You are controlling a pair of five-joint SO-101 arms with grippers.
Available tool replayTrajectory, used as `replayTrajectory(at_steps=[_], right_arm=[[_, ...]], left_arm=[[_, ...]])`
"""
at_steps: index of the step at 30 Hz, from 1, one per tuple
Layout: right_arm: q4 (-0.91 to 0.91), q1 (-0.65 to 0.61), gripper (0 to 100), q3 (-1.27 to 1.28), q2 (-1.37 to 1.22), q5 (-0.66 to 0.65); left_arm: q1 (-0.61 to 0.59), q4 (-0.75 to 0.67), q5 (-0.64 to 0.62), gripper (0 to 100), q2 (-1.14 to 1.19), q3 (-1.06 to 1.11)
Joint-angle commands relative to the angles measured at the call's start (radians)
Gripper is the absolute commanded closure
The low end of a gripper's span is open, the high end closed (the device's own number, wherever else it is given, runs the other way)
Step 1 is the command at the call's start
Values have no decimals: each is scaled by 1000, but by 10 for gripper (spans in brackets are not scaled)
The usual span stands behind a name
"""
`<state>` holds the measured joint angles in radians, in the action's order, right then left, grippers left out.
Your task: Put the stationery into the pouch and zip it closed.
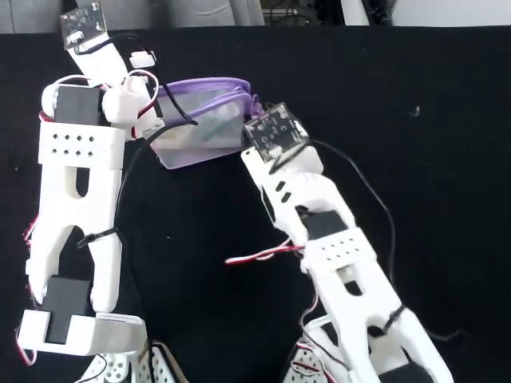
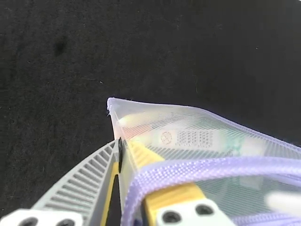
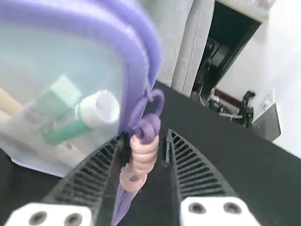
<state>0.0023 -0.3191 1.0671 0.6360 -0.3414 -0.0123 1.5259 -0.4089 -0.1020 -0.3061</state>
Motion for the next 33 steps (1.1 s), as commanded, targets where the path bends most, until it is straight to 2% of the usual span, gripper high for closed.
replayTrajectory(at_steps=[1, 13, 17, 22, 27, 33], right_arm=[[-14, 15, 874, -1, 81, 8], [-14, 20, 874, -68, -68, 8], [-2, 21, 875, -56, -28, 8], [103, 17, 879, -67, 50, 8], [100, 18, 987, -67, 58, 8], [104, 20, 987, -93, 4, 8]], left_arm=[[-19, -3, 0, 970, -14, -1], [-10, -2, 0, 970, -12, -1], [-10, -2, 0, 970, -11, -1], [-10, -2, 0, 970, -8, -1], [-10, -2, 0, 970, -6, -1], [-10, 2, 0, 970, -12, -1]])
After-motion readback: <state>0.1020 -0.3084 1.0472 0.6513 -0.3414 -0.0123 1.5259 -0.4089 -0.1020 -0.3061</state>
